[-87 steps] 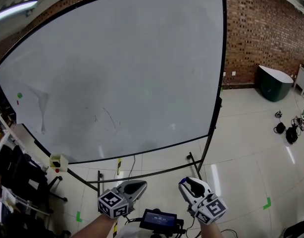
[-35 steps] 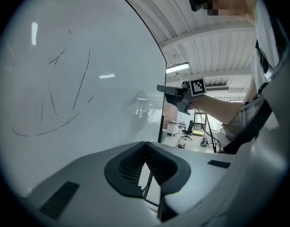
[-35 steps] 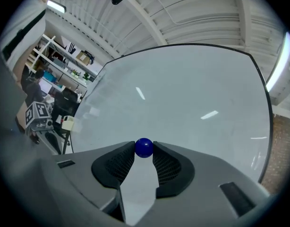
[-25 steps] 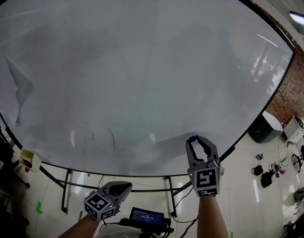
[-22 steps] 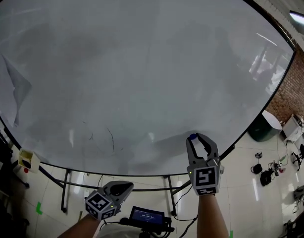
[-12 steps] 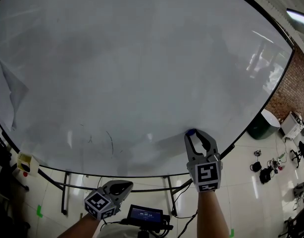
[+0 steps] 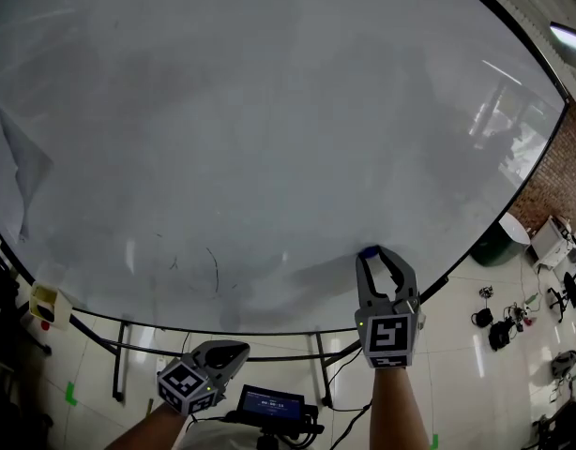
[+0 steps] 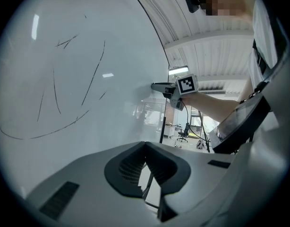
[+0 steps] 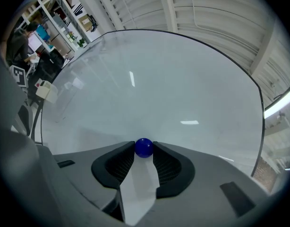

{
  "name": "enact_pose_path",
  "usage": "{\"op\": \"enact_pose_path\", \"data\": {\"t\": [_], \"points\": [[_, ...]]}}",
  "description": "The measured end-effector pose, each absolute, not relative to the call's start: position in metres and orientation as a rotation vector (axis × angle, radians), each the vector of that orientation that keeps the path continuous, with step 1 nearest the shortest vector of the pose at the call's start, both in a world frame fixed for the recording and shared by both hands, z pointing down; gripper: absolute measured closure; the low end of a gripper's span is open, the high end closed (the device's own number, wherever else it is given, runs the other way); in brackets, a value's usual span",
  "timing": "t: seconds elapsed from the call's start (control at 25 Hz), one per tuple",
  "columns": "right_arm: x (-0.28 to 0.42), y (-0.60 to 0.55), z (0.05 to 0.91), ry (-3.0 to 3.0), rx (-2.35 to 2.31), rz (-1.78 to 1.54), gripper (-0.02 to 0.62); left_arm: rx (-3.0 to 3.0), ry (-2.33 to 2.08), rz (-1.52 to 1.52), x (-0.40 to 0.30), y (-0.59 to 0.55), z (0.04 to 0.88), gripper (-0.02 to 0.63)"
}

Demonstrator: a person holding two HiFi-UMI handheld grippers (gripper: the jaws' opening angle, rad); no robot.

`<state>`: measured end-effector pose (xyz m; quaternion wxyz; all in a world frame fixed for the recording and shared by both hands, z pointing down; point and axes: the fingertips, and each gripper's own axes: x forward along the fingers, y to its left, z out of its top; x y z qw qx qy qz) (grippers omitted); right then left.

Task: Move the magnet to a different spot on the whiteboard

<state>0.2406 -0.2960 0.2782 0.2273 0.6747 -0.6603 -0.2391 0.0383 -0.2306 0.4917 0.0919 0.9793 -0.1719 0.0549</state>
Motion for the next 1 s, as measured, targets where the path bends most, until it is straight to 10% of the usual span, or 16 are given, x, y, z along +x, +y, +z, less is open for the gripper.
{"op": "enact_pose_path", "data": {"t": [1.0], "points": [[0.261, -0.217, 0.31, -2.325, 1.921, -0.51, 0.551, 2.834, -0.766, 0.235, 0.02, -0.193, 0.489, 0.586]]}}
